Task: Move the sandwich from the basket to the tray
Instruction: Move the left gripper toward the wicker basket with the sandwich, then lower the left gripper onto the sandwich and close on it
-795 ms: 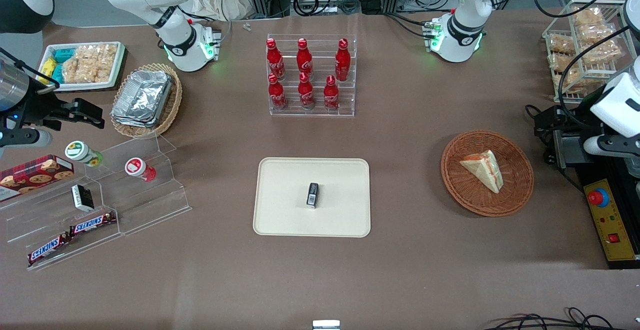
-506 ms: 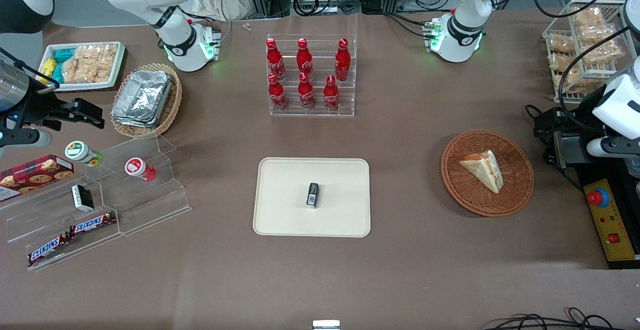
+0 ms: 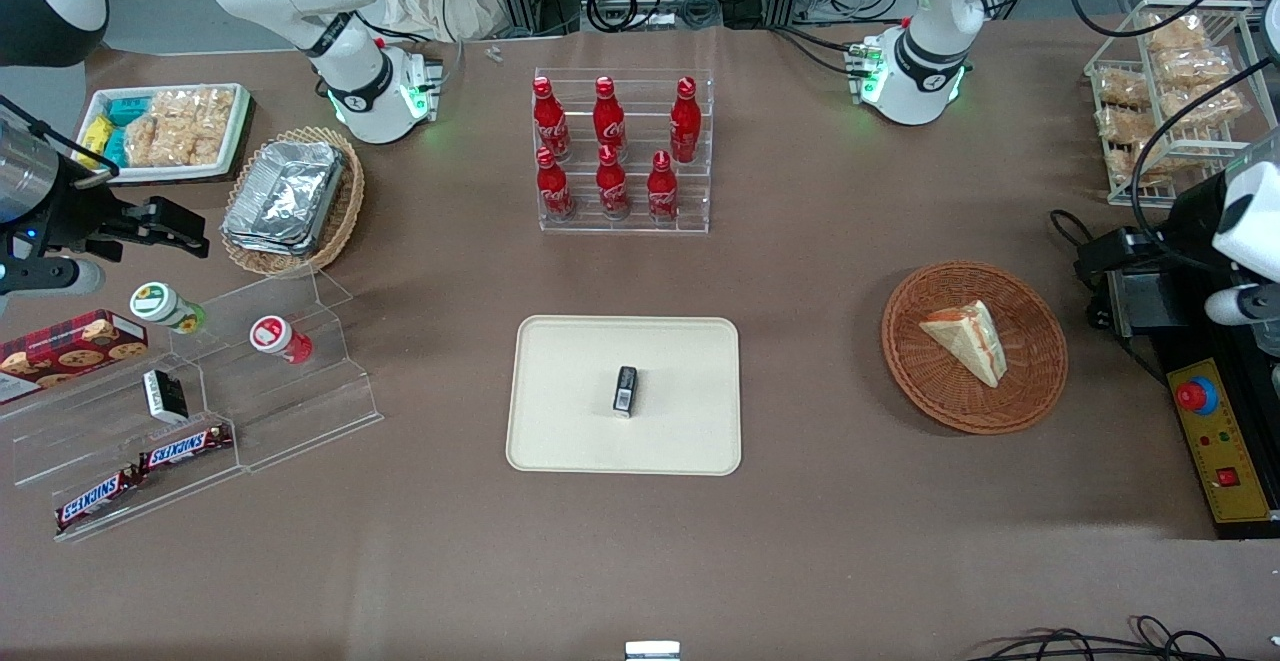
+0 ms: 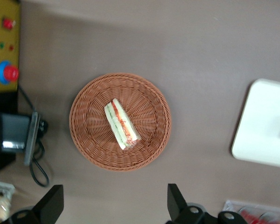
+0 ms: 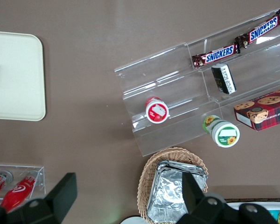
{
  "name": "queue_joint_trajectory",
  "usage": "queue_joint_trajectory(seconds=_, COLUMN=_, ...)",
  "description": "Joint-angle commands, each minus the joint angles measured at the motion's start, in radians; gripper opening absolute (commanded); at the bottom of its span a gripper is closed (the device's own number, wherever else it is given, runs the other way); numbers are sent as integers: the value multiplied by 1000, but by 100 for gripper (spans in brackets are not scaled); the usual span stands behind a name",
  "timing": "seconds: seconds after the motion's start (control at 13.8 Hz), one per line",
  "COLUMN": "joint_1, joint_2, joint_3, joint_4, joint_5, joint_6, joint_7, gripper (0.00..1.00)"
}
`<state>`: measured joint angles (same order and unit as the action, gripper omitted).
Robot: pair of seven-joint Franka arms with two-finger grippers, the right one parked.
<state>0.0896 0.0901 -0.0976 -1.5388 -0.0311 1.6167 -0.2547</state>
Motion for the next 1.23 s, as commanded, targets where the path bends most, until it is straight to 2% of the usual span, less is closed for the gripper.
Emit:
queue_joint_trajectory(seconds=0.0, joint_1=9, joint_2=37, joint_3=-7, joint_4=-12, joint_5=19, joint_6=-12, joint_7=-214, gripper=100)
queue_joint_trajectory(seconds=0.14, joint_1=9, joint_2=53, joint_3=-7, joint_4=-104, joint_5=62, joint_6=47, joint_7=-268, gripper=100)
queue_joint_trajectory(seconds=0.43, joint_1=10, joint_2=71, joint_3=-5, joint_4=-338, joint_5=63, joint_6=306, joint_7=-424, gripper=100)
queue_joint_trajectory(seconds=0.8, joint_1=-4, joint_2=210, joint_3=-7, joint_4=-419, joint_5=65, joint_6=515, joint_7=-566, gripper=100)
queue_joint_trajectory(seconds=1.16, joint_1=7, joint_2=273, joint_3=-7, joint_4=-506, joint_5=65, joint_6=638, joint_7=-568, gripper=100)
